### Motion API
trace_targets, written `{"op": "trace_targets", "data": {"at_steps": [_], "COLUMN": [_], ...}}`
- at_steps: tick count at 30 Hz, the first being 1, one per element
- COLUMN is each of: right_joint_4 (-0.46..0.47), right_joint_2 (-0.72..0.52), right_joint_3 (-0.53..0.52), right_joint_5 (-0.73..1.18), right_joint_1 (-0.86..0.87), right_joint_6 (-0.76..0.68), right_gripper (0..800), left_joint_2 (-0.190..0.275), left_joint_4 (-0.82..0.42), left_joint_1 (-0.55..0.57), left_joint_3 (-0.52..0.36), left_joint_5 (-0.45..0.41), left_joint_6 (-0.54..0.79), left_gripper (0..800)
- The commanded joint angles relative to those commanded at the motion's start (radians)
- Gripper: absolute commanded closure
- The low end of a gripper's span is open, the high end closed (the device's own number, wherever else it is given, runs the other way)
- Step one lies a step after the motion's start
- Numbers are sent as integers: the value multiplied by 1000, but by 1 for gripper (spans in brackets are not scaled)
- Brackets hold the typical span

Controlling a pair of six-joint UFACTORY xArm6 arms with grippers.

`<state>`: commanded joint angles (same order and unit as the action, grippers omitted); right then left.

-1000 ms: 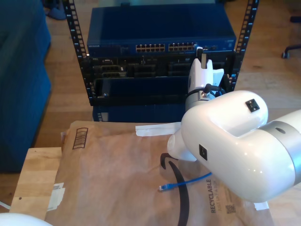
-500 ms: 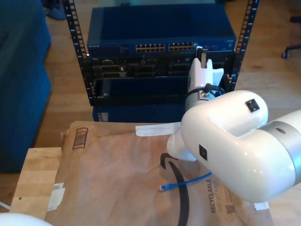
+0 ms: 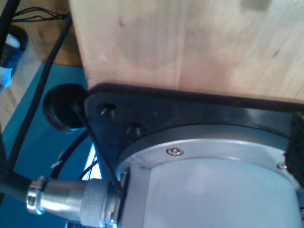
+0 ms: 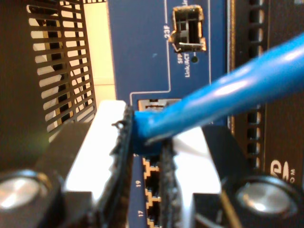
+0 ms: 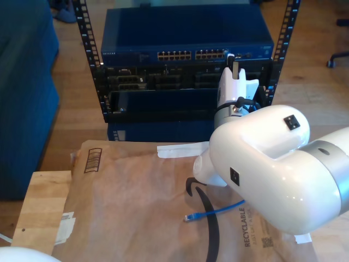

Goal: Grab the cable and plug it in

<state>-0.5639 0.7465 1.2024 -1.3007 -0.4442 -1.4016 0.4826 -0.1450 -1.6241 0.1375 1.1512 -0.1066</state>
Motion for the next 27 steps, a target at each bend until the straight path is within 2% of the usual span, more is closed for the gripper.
{"op": "trace_targets", "data": {"at_steps": [27], "right_joint_4": [0], "right_joint_2": [11], "right_joint_3": [14], "right_joint_5": [3], "right_joint_1": [0], "right_joint_6": [-2], "right_gripper": [800], "left_joint_2": [0], "left_joint_4": [0], "left_joint_1": [0], "left_joint_3": [0], "left_joint_5": [0], "left_joint_6": [0], "left_gripper": [1]}}
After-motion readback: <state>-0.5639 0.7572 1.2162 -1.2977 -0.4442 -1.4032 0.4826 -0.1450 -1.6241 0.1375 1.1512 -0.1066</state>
